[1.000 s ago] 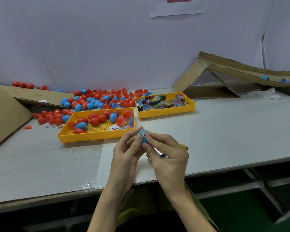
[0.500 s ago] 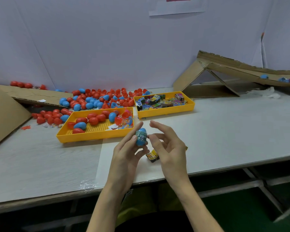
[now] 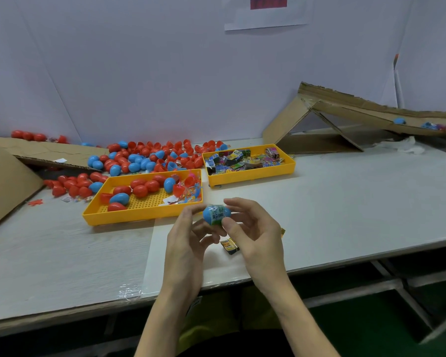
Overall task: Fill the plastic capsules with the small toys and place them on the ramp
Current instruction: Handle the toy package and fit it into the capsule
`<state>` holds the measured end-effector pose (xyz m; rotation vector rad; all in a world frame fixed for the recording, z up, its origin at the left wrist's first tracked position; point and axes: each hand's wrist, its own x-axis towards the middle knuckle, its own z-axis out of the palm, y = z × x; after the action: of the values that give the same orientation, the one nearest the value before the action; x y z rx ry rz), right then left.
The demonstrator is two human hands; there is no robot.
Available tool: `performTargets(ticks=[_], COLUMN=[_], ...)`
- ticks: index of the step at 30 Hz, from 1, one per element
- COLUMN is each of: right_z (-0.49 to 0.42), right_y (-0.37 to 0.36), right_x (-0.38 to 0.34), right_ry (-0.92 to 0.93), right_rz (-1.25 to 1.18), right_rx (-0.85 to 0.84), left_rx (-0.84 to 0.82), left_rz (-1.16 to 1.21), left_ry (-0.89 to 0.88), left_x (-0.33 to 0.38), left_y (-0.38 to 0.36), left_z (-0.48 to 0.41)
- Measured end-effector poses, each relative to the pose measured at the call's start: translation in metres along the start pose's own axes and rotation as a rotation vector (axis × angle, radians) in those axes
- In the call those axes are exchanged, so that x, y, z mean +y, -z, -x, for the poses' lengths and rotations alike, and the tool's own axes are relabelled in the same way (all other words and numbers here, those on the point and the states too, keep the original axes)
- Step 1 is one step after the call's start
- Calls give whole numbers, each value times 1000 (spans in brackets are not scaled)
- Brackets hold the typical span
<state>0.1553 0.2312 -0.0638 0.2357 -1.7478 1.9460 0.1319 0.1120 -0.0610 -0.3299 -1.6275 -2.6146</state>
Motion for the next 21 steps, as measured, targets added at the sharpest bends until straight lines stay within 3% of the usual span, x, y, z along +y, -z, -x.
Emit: performTargets(ticks=[5, 14, 21], right_z=[-2, -9, -11], right_y=[2, 14, 22], right_x=[-1, -4, -5], right_ry=[-77, -261, -432], right_rz=[-174, -612, -770], right_rx=[107, 240, 251], left_rx=[17, -190, -131], left_rz=[-159, -822, -887], left_ry=[-48, -55, -89], left_x=[-1, -5, -7], left_y=[2, -8, -13], left_z=[2, 6, 9])
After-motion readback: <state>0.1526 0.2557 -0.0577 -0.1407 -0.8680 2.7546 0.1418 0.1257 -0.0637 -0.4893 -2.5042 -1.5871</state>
